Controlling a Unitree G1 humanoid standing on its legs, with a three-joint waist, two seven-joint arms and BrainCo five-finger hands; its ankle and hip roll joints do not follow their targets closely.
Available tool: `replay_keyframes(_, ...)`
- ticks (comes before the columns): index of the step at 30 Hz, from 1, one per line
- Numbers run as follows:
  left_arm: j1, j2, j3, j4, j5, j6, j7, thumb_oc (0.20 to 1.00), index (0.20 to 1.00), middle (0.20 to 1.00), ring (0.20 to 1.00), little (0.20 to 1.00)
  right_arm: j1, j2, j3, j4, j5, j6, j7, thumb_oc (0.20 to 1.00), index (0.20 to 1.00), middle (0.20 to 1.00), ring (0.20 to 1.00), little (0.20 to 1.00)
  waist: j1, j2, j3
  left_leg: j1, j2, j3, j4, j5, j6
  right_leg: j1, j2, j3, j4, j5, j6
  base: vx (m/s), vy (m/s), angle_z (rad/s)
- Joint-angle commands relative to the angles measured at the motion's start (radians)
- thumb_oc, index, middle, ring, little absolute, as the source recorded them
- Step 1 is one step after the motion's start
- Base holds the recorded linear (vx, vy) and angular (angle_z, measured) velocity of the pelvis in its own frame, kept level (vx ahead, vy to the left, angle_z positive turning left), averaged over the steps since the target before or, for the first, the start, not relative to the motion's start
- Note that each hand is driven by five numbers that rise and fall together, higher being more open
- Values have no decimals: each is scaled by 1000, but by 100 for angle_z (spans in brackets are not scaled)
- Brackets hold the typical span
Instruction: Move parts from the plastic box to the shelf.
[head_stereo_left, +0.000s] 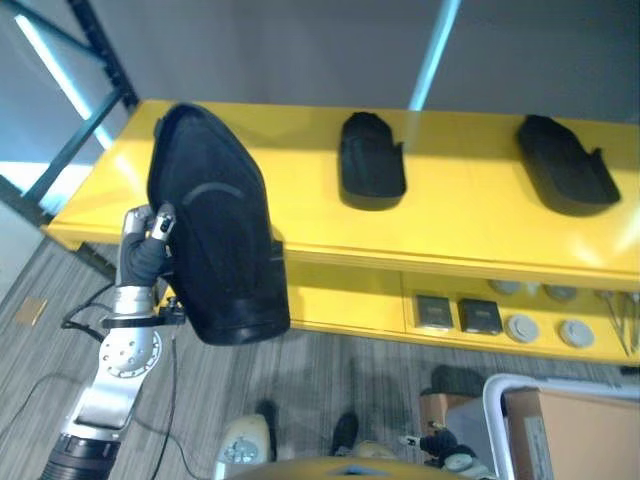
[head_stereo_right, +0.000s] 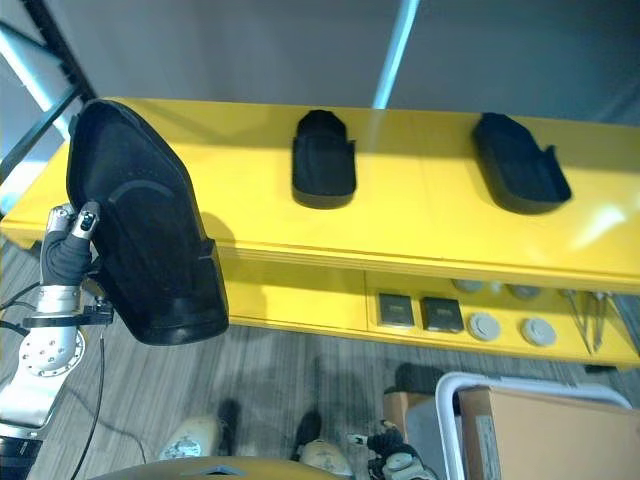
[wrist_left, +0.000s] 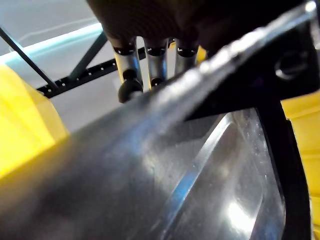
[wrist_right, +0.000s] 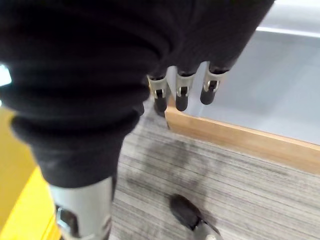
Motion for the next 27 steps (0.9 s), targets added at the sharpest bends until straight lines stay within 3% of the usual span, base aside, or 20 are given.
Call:
replay_keyframes(1,-26,23,64,-71,-14,-50,48,200,200,200,200,200,-21,-7,19,16,47,0,-28,1000,1000,1000,1000,1000,-14,-3,-24,-24,118,-43,-59,57,-46,61,-69,-7,8,-124,120,126,159,2)
replay_keyframes(2,-26,23,64,-70,-14,-50,48,200,200,200,200,200,-21,-7,20,16,48,1,-28,1000,1000,1000,1000,1000,-16,-1,-23,-15,123,-45,-72,62,-51,64,-64,-8,10,-129,118,204,310,4)
replay_keyframes(3,-29,23,70,-70,-20,-51,59,200,200,200,200,200,-25,-14,6,0,64,-4,-37,1000,1000,1000,1000,1000,-17,9,-32,-27,171,-63,-122,111,-67,77,-81,0,10,-136,134,227,322,0)
replay_keyframes(4,-27,24,76,-73,-19,-51,64,200,200,200,200,200,-30,-17,-4,-4,71,-3,-41,1000,1000,1000,1000,1000,-12,21,-38,-16,177,-86,-138,130,-81,87,-85,8,13,-136,141,331,497,-1)
replay_keyframes(7,-10,36,82,-87,3,-47,52,200,200,200,200,200,-30,-16,-28,-9,68,-3,-34,1000,1000,1000,1000,1000,-12,40,-76,7,142,-110,-124,79,-90,116,-133,11,33,-125,175,265,382,-19)
replay_keyframes(10,-22,74,98,-96,5,-38,51,200,200,200,200,200,-22,6,-91,-8,120,9,-38,1000,1000,1000,1000,1000,-11,6,-85,36,46,-91,-81,8,-29,101,-253,48,146,-65,201,256,422,-6)
replay_keyframes(12,-36,108,121,-99,2,-36,53,200,200,200,200,200,-23,20,-71,-1,92,21,-19,1000,1000,1000,1000,1000,-7,1,-73,63,-9,-72,-81,-15,18,37,-329,69,275,44,204,153,420,-3)
replay_keyframes(15,-38,122,153,-101,13,-28,67,200,200,200,200,200,-27,33,-31,-2,25,25,-14,1000,1000,1000,1000,1000,4,14,-68,94,-20,-55,-111,-21,42,-21,-372,17,383,91,193,110,248,-14)
replay_keyframes(16,-53,127,172,-102,22,-34,78,200,200,200,200,200,-16,63,1,-3,28,14,4,1000,1000,1000,1000,1000,-27,19,-53,129,-15,-54,-156,-13,43,-115,-228,45,369,-61,153,214,207,-45)
replay_keyframes(19,-77,114,177,-91,12,-36,91,200,200,200,200,200,-16,67,22,12,38,15,0,1000,1000,1000,1000,1000,-42,12,-51,133,-28,-65,-155,-22,32,-105,-107,101,170,-91,156,181,-20,-19)
replay_keyframes(25,-65,84,191,-54,-26,-14,56,200,200,200,200,200,9,71,45,10,25,17,25,1000,1000,1000,1000,1000,-50,0,-67,158,-26,-72,-153,-20,21,-53,-76,134,89,-68,138,141,-68,26)
replay_keyframes(27,-62,83,187,-23,-95,14,2,200,200,200,200,200,10,56,19,6,57,22,30,1000,1000,1000,1000,1000,-66,3,-84,172,-17,-71,-154,-24,18,-22,-57,134,44,-62,133,214,-65,1)
